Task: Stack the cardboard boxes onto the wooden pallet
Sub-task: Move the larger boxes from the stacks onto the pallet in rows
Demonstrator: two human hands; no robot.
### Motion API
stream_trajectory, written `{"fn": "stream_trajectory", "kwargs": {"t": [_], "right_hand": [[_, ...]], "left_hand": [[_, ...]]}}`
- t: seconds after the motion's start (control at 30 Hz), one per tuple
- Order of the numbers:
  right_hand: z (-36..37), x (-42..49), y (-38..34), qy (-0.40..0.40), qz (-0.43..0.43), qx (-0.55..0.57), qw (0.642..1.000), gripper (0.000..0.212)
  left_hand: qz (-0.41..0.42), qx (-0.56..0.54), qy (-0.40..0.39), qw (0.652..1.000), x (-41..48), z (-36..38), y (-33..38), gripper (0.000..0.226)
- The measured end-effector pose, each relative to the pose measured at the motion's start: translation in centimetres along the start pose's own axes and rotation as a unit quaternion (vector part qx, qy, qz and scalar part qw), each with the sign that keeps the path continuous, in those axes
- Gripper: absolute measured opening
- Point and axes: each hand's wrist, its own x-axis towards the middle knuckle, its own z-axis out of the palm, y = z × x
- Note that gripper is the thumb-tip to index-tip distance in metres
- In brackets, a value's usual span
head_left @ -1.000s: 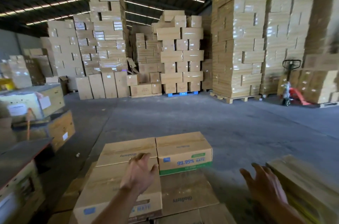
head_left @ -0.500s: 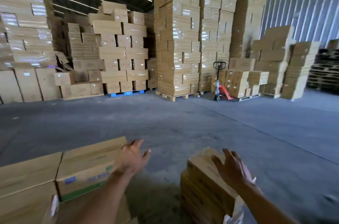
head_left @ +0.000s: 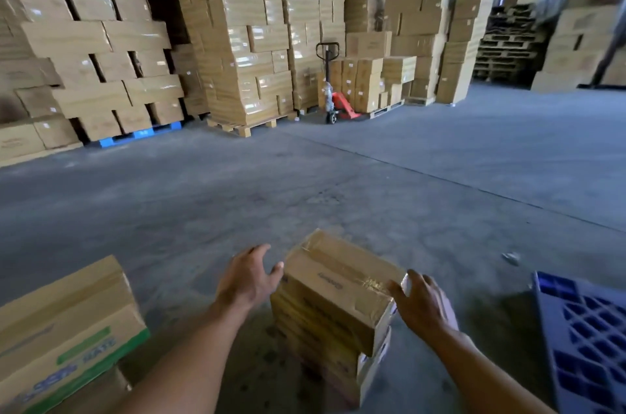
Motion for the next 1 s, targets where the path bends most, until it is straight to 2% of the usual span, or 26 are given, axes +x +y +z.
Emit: {"fn": "stream_trajectory", "kwargs": {"t": [0.13, 0.23, 0.37, 0.47, 0.57, 0.63, 0.87, 0.93, 1.0], "right_hand": [[5.6, 5.7, 1.5, -0.009, 0.066, -0.008, 0.998, 0.066], [11.3, 10.8, 2.2, -0.017, 0.133, -0.007, 0.991, 0.068], [19.2, 15.9, 2.6, -0.074, 0.237, -0.023, 0.968, 0.070], [23.9, 18.1, 3.3, -0.088, 0.312, -0.015, 0.946, 0.071], [27.6, 19.9, 4.5, -0.100, 0.375, -0.009, 0.922, 0.075], [29.6, 20.7, 5.4, -0.102, 0.416, 0.000, 0.904, 0.085], [34.6, 21.9, 8.4, -0.115, 0.497, 0.022, 0.860, 0.115], [35.2, 21.9, 9.0, -0.126, 0.512, 0.028, 0.849, 0.115], [35.5, 22.0, 9.2, -0.138, 0.516, 0.048, 0.844, 0.104]], "left_hand": [[0.035, 0.015, -0.076, 0.996, 8.0, 7.3, -1.9, 0.065], [0.048, 0.017, -0.121, 0.991, 14.9, 13.3, -4.8, 0.059], [0.039, 0.039, -0.215, 0.975, 23.6, 20.7, -9.2, 0.059], [0.040, 0.062, -0.277, 0.958, 28.8, 25.7, -12.3, 0.061], [0.017, 0.060, -0.294, 0.954, 33.2, 30.6, -14.8, 0.065], [0.010, 0.064, -0.302, 0.951, 34.8, 33.7, -16.4, 0.070], [-0.065, 0.062, -0.320, 0.943, 37.2, 41.8, -21.3, 0.114], [-0.099, 0.050, -0.326, 0.939, 37.6, 42.8, -22.5, 0.122], [-0.127, 0.034, -0.346, 0.929, 37.9, 43.1, -23.2, 0.124]]}}
